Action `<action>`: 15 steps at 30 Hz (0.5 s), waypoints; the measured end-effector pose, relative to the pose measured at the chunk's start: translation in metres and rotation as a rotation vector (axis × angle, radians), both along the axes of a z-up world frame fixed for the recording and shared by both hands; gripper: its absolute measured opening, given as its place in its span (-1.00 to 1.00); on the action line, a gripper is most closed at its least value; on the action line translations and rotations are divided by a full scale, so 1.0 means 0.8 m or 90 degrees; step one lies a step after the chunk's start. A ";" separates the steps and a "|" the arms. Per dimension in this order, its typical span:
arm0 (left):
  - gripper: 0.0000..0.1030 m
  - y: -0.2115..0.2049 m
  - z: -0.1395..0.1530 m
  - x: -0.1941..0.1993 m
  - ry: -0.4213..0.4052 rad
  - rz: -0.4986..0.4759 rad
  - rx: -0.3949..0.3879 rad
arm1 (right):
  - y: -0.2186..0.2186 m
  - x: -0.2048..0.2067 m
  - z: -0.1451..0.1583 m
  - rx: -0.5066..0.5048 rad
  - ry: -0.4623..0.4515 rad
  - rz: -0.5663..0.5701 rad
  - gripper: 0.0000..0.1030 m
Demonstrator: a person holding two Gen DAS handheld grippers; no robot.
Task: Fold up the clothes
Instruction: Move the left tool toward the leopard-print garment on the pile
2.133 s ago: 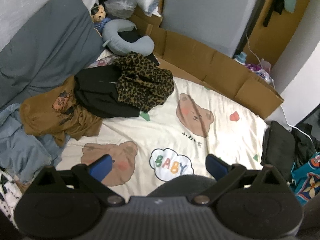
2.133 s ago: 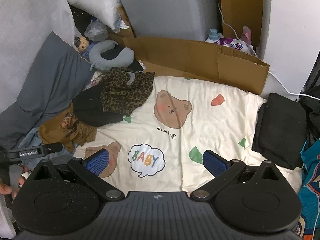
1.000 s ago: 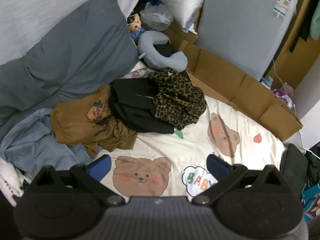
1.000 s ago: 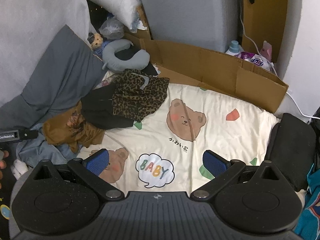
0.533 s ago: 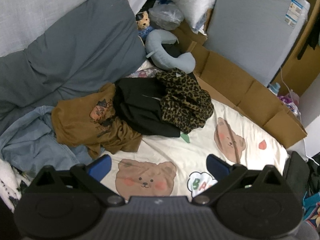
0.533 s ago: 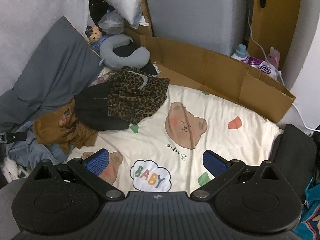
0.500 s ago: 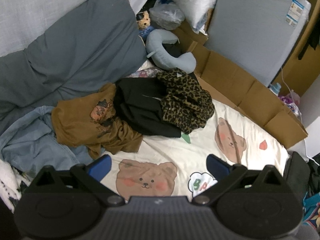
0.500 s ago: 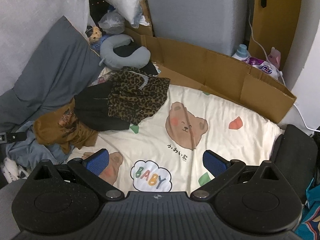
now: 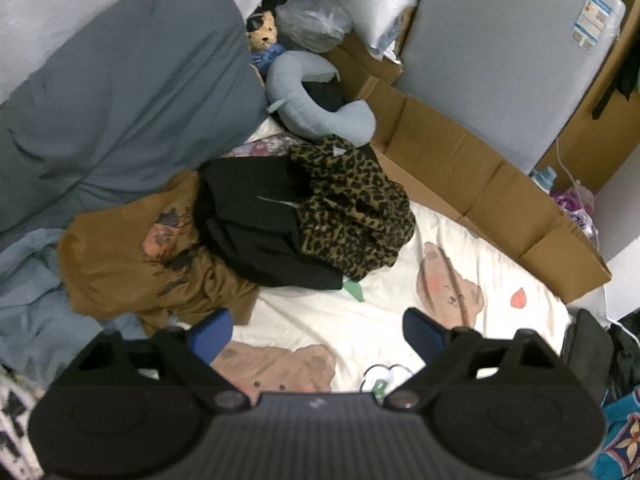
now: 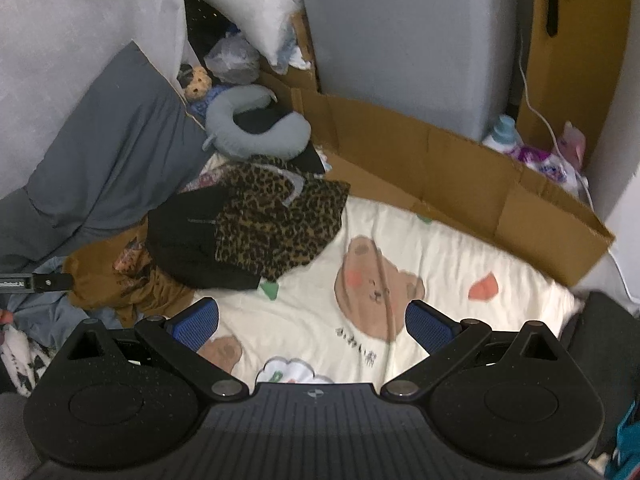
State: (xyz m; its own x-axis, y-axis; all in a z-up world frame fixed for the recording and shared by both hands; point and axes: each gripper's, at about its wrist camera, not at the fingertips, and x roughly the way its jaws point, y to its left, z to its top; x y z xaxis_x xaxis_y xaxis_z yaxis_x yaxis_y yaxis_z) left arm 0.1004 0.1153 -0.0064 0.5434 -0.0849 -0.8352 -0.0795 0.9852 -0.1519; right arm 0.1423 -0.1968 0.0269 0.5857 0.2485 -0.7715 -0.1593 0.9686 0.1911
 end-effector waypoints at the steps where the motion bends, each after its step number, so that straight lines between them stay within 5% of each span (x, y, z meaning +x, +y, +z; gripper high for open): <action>1: 0.80 -0.002 -0.003 0.006 -0.001 -0.002 -0.001 | 0.000 0.006 -0.002 0.002 -0.004 0.002 1.00; 15: 0.39 -0.014 -0.080 0.098 -0.005 -0.036 -0.007 | 0.014 0.089 -0.077 0.005 -0.027 0.078 0.98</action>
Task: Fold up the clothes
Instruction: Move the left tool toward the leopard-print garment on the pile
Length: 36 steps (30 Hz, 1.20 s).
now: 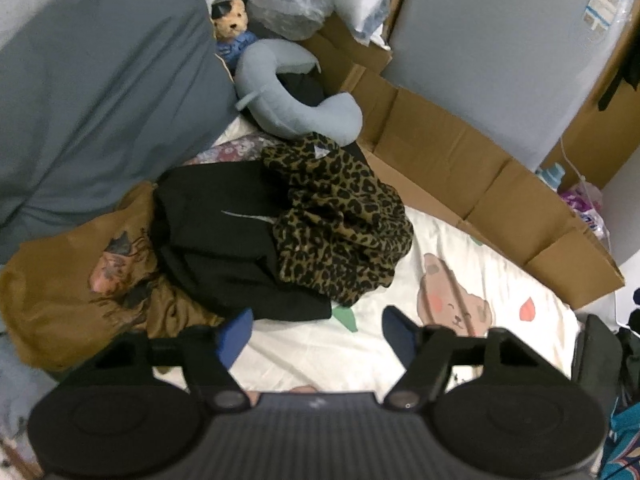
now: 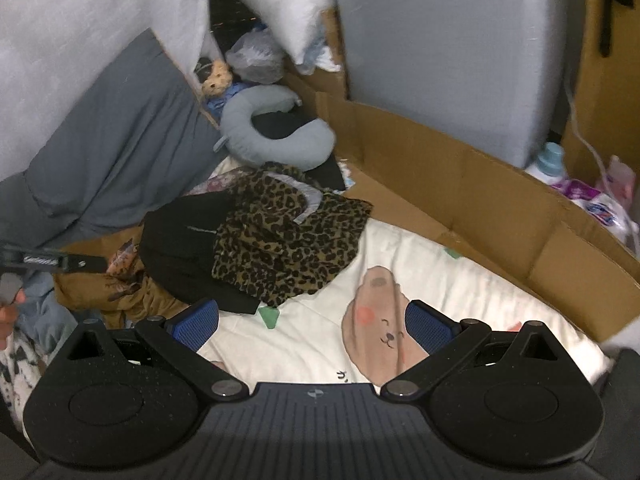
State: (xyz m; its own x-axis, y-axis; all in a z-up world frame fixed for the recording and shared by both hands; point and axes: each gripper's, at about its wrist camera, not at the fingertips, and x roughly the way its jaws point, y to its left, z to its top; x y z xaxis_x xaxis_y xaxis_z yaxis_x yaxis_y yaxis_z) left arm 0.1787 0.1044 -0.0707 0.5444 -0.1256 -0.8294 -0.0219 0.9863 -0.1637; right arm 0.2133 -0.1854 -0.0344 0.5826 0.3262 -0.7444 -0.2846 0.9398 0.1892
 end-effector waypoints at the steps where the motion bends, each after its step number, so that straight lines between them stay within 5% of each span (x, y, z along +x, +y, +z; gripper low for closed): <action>1: 0.38 0.000 -0.009 0.006 0.000 -0.002 -0.002 | 0.002 0.006 -0.008 0.003 0.002 0.007 0.98; 13: 0.29 -0.009 -0.114 0.048 -0.011 -0.010 -0.049 | 0.023 0.070 -0.108 0.021 0.009 0.061 0.95; 17: -0.01 -0.022 -0.163 0.062 0.009 -0.007 -0.066 | 0.028 0.083 -0.147 0.010 0.004 0.073 0.86; 36: 0.02 -0.050 -0.310 0.133 -0.025 -0.027 -0.077 | 0.043 0.101 -0.305 0.002 -0.012 0.110 0.79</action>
State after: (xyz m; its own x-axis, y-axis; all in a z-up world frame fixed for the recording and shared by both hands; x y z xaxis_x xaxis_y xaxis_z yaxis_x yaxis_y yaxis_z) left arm 0.2853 0.0646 -0.3187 0.5686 -0.2472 -0.7846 0.0281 0.9591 -0.2818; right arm 0.2944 -0.1508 -0.2780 0.5319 0.4245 -0.7327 -0.4450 0.8763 0.1846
